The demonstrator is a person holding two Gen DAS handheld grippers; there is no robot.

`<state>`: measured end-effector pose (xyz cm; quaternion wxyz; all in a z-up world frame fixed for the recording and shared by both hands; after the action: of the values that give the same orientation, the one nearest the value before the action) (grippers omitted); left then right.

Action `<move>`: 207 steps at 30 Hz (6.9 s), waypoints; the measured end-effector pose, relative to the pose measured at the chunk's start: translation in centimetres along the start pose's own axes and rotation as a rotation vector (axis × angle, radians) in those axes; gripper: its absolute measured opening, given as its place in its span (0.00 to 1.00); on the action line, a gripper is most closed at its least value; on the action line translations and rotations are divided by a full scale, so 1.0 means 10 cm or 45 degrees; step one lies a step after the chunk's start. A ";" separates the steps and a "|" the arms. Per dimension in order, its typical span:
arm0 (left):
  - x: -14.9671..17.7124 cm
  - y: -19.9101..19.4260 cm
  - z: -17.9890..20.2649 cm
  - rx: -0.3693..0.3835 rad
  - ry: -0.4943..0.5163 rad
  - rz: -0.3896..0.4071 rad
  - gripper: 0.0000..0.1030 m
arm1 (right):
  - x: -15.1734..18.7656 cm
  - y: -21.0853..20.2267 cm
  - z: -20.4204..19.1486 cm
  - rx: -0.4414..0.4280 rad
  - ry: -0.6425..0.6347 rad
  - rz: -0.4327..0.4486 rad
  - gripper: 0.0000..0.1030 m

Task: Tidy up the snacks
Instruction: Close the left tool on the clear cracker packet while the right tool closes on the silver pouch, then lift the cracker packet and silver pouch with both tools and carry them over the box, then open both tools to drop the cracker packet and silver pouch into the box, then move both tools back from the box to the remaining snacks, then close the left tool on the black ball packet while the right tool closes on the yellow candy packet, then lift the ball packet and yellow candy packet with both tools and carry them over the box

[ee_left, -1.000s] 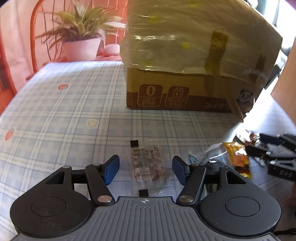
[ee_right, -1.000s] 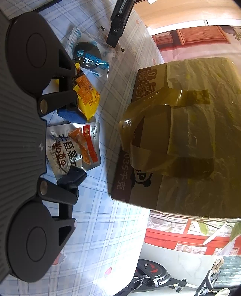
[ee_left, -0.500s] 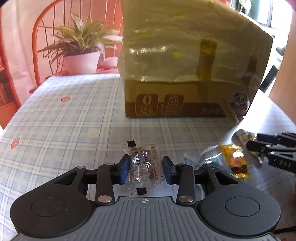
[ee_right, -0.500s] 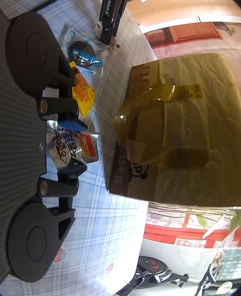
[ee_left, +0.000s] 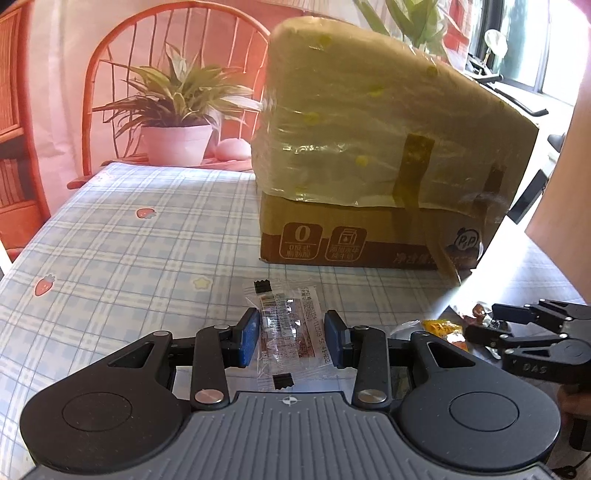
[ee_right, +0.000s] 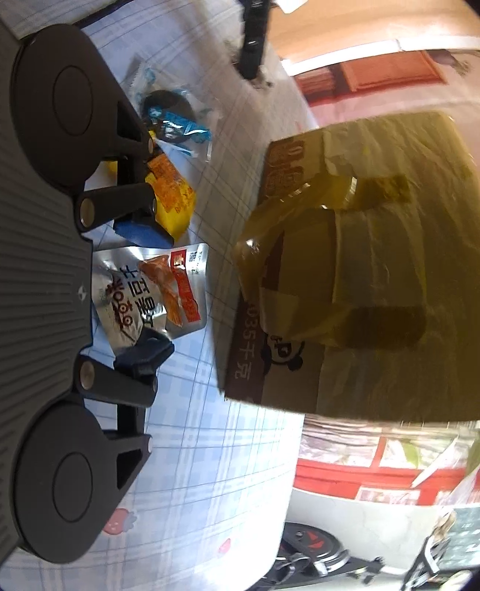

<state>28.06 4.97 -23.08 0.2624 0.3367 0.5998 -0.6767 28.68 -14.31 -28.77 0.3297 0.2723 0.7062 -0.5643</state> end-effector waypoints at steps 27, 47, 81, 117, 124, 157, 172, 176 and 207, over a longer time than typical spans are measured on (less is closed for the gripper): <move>-0.25 -0.23 0.04 0.066 -0.014 0.158 0.39 | -0.37 -0.70 0.14 0.019 0.219 0.177 0.33; -2.01 -0.56 0.35 0.210 0.133 0.535 0.39 | -2.23 -0.89 -0.06 -0.134 0.134 0.498 0.33; -2.14 -0.04 0.21 0.180 0.106 0.289 0.61 | -2.32 -0.52 -0.18 -0.079 0.099 0.413 0.53; 0.04 0.42 0.55 0.293 -0.023 -0.270 0.61 | -0.29 -0.50 -0.21 -0.007 0.241 0.062 0.53; 0.16 0.47 0.64 0.286 0.035 -0.286 0.58 | -0.20 -0.43 -0.20 -0.005 0.259 0.022 0.53; 0.16 0.27 0.11 0.184 -0.121 -0.148 0.41 | -0.11 -0.07 -0.55 0.052 0.115 -0.120 0.33; -0.04 0.13 0.23 0.237 -0.054 -0.079 0.40 | -0.25 -0.39 -0.42 0.095 0.142 -0.037 0.33; -0.15 0.07 0.21 0.233 -0.032 -0.042 0.40 | -0.37 -0.48 -0.38 0.105 0.143 0.007 0.33; -1.19 -0.57 0.51 0.323 0.076 0.318 0.40 | -1.49 -1.07 -0.31 0.108 0.029 0.331 0.33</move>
<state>30.57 0.14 -10.03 0.2819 0.4590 0.4708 -0.6987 29.54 -13.74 -10.18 0.3801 0.3815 0.6442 -0.5432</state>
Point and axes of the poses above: each gripper's, at about its wrist camera, not at the fingertips, and y roughly the way its jaws point, z to its right, x to its underside, the point moved 7 cm from there along y, roughly the way its jaws point, and after that the axes turned 5 degrees about y, right-handed, at the moved point
